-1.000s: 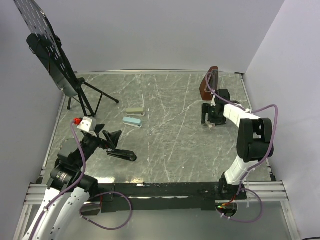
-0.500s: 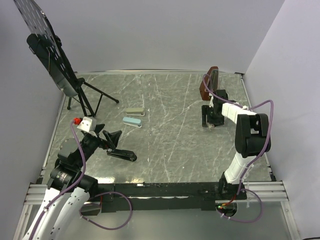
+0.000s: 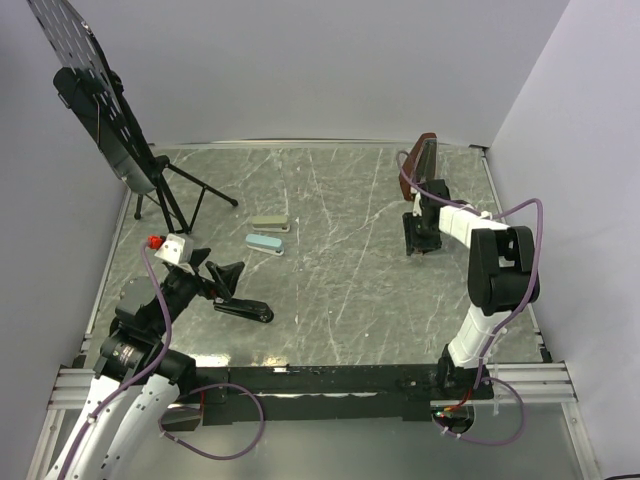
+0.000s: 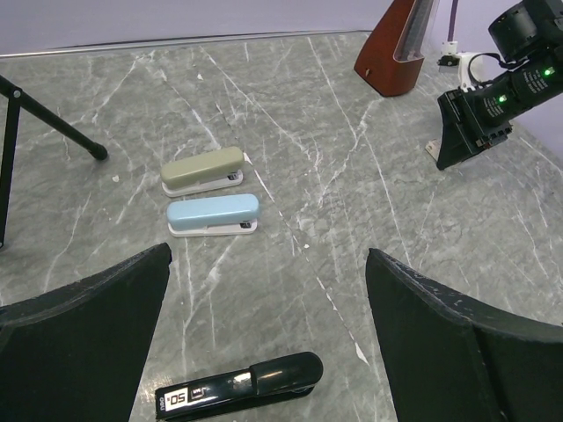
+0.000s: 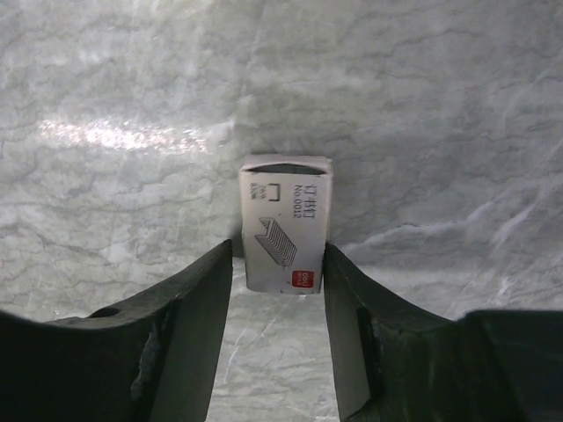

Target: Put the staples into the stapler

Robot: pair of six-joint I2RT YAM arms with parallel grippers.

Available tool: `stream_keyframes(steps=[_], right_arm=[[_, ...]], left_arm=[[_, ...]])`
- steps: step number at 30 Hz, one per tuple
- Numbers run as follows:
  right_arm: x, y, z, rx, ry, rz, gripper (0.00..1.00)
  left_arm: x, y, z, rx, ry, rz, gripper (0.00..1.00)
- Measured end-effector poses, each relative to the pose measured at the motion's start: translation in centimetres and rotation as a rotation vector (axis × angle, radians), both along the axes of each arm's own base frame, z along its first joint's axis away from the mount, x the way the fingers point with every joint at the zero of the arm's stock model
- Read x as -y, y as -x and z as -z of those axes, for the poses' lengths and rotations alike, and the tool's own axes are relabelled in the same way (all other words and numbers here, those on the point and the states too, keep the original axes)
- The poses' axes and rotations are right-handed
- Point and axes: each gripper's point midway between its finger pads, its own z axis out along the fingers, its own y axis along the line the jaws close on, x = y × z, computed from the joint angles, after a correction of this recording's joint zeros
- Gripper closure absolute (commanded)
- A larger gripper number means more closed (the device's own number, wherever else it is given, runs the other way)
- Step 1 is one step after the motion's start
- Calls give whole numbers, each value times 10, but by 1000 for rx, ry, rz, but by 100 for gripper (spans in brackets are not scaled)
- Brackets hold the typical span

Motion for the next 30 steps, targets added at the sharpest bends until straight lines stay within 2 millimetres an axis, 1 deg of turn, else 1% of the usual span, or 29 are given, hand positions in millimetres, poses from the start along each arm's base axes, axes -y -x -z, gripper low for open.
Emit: stream_keyframes(steps=[4,9,13,16,17,21,23,24,26,28,30], right_arm=[[-8,2,0,-3,12,-34,55],[-27,5,0,-4,22,-100,56],[-49,11,0,-6,28,-164,56],[-71,19,-5,-3,31,-232,56],[-81,23,-8,5,30,-263,56],[-125,48,-19,29,23,-414,55],[-152,68,-24,39,13,-527,55],[-162,75,-24,38,7,-569,55],[-186,98,-24,33,-5,-689,54],[-200,117,-20,18,-9,-781,54],[-208,134,-16,0,-7,-858,53]], left_arm=[[0,0,0,0,0,0,3],[0,0,0,1,0,0,3],[0,0,0,2,1,2,3],[1,1,0,2,1,5,3],[1,1,0,2,1,6,3],[2,2,0,1,2,15,3],[4,3,0,1,2,26,3],[4,3,0,0,2,29,3],[7,4,1,-5,2,45,3],[10,3,4,-21,-2,61,3],[13,1,9,-49,-5,73,3]])
